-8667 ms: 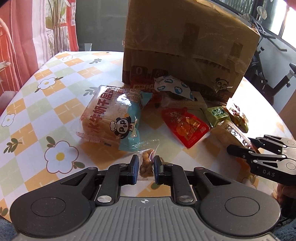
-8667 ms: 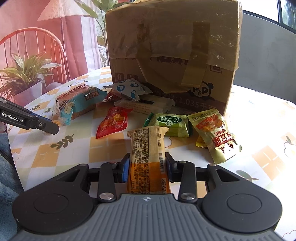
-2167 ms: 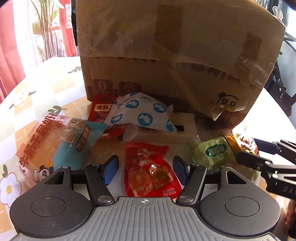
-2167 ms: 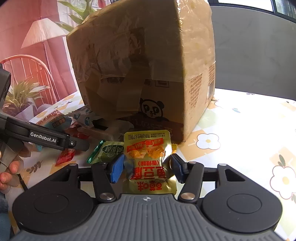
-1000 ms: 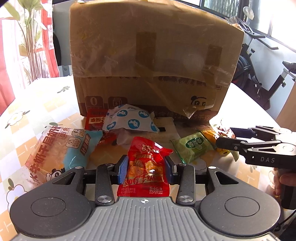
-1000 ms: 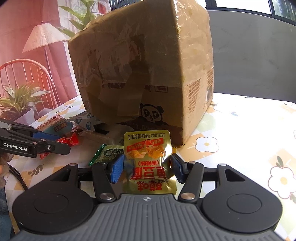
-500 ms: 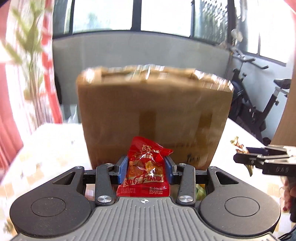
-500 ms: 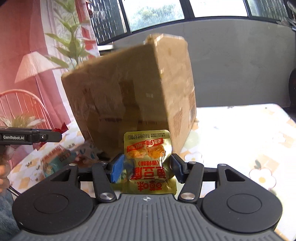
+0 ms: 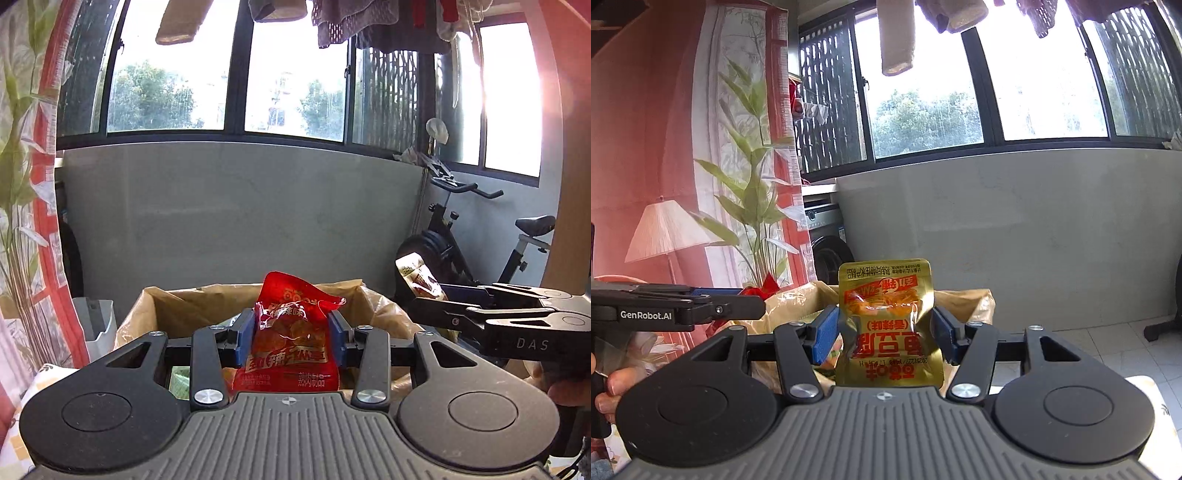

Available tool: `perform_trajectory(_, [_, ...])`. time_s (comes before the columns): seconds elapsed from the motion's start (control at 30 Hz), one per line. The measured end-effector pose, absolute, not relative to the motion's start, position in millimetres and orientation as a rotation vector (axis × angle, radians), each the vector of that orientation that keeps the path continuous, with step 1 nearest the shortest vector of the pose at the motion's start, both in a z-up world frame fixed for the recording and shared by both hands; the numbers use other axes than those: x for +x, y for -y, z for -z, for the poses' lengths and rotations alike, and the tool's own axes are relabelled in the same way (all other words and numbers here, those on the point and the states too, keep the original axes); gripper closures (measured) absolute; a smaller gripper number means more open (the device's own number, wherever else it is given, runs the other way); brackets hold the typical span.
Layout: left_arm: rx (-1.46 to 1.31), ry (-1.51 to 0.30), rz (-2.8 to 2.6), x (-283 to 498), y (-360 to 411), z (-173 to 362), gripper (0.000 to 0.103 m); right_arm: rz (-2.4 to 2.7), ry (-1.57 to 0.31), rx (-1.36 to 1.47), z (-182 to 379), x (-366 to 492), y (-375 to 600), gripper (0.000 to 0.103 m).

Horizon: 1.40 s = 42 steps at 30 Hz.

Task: Organize snacks
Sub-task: 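Lift both packets over the box and open both grippers, then move both grippers back down toward the remaining snacks by the box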

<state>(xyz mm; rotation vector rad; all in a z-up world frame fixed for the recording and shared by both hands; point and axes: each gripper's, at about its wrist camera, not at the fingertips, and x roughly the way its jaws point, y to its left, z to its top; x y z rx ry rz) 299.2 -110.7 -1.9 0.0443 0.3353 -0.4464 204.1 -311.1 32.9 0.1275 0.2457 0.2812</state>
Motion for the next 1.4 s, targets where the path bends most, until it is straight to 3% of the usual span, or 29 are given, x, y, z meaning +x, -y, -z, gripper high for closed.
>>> perform_trajectory(0.43, [-0.049,-0.481,0.432,345.4,120.1,28.3,0.053,-0.234,-0.423,0.106,-9.1,263.8,309.2,0.043])
perform_trajectory(0.57, [-0.028,-0.459,0.413,335.9,115.0,24.1,0.037,-0.208,-0.408,0.083,-12.1,249.0,308.6,0.03])
perform_trajectory(0.63, [-0.03,-0.452,0.404,331.2,104.9,20.6,0.034,-0.199,-0.408,0.081,-14.3,242.7,308.1,0.03])
perform_trajectory(0.93, [-0.018,-0.439,0.377,302.3,78.4,5.9,0.031,-0.194,-0.397,0.085,-21.3,205.8,298.5,0.029])
perform_trajectory(1.4, [-0.039,-0.439,0.26,245.8,7.9,26.4,0.026,-0.204,-0.354,0.068,-11.2,159.7,280.3,0.02])
